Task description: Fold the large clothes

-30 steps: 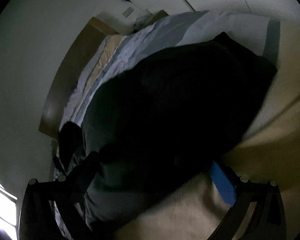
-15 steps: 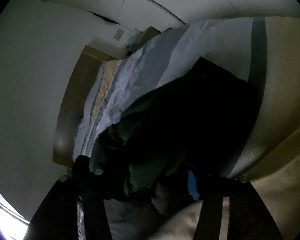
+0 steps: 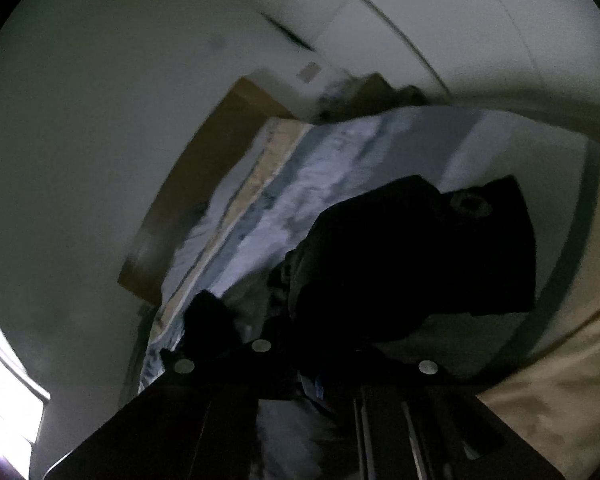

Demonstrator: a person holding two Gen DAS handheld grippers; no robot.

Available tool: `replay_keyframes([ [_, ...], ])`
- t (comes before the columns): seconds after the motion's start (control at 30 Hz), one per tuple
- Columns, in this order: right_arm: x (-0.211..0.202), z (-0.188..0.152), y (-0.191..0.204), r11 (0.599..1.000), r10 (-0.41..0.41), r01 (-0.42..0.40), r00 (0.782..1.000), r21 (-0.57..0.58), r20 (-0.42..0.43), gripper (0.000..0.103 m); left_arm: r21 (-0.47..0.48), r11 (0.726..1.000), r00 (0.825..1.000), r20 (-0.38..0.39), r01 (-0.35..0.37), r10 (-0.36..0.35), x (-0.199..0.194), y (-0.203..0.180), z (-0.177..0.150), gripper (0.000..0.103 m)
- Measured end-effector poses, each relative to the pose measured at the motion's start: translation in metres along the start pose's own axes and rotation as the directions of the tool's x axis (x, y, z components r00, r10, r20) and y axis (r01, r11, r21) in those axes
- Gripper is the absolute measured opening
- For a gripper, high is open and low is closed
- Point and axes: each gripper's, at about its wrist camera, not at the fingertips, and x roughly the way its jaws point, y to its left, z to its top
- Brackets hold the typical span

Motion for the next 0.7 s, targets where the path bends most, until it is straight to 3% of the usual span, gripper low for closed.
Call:
replay_keyframes([
  [0.23,-0.002,-0.018,0.08,0.981,0.114,-0.123,0.991,-0.153,-0.066,0.006,-0.049,0.999,0.999,0.04,0.01,-0.008,-0.023,0.022,-0.001,0.084],
  [0.47,0.004,-0.077,0.144,0.931,0.179,-0.235,0.961,-0.281,-0.21,0.006,-0.093,0.996,0.998,0.061,0.008,-0.002,-0.047,0.044,-0.008,0.084],
  [0.7,0.007,-0.143,0.178,0.875,0.176,-0.309,0.92,-0.373,-0.349,0.006,-0.118,0.993,0.997,0.075,0.006,0.003,-0.066,0.061,-0.016,0.084],
])
